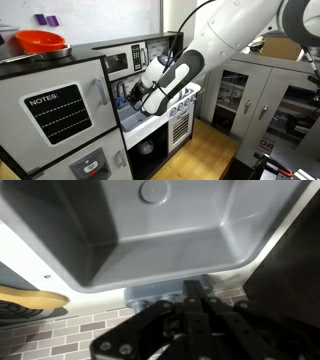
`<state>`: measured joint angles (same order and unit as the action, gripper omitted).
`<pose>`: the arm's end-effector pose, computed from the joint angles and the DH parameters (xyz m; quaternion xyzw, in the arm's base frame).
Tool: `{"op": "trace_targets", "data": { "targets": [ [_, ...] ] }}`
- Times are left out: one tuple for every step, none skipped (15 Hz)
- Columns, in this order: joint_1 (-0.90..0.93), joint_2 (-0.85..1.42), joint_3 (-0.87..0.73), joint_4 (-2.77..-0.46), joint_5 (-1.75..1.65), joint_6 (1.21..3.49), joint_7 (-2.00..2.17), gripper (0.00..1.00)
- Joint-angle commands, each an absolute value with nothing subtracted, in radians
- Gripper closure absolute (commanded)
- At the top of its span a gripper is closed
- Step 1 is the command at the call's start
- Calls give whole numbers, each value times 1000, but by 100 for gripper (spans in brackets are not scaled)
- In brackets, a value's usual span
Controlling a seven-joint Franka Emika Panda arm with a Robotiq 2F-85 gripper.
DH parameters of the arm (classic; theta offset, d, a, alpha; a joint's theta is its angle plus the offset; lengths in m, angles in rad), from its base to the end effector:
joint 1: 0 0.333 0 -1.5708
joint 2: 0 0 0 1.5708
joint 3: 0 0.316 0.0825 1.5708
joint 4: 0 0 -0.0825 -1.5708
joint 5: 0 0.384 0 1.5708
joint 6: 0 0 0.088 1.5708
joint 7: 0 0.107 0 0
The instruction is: Twist the tap faucet.
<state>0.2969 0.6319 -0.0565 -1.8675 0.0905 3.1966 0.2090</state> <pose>0.6664 0.1597 0.2563 -0.9394 0.0177 -0.3338 0.0756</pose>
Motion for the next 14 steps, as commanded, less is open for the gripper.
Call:
{"op": "trace_targets", "data": {
  "targets": [
    [441,550,-221,-1959,122,3141,303,100],
    [495,536,-286,-1975,120,3116,336,100],
    [531,523,-330,-1989,113,3094,361,100],
    [548,505,-351,-2004,105,3070,375,100],
    [564,491,-368,-2014,102,3050,387,100],
    [555,472,-357,-2024,105,3034,383,100],
    [552,457,-352,-2035,108,3022,383,100],
    [530,436,-325,-2045,119,3007,372,100],
    [504,416,-295,-2057,131,2995,355,100],
    [446,389,-237,-2074,105,2984,367,100],
    [424,372,-216,-2087,110,2965,369,100],
    [398,350,-192,-2103,114,2945,371,100],
    [386,334,-185,-2117,107,2930,385,100],
    [373,311,-180,-2130,99,2904,398,100]
  ]
}}
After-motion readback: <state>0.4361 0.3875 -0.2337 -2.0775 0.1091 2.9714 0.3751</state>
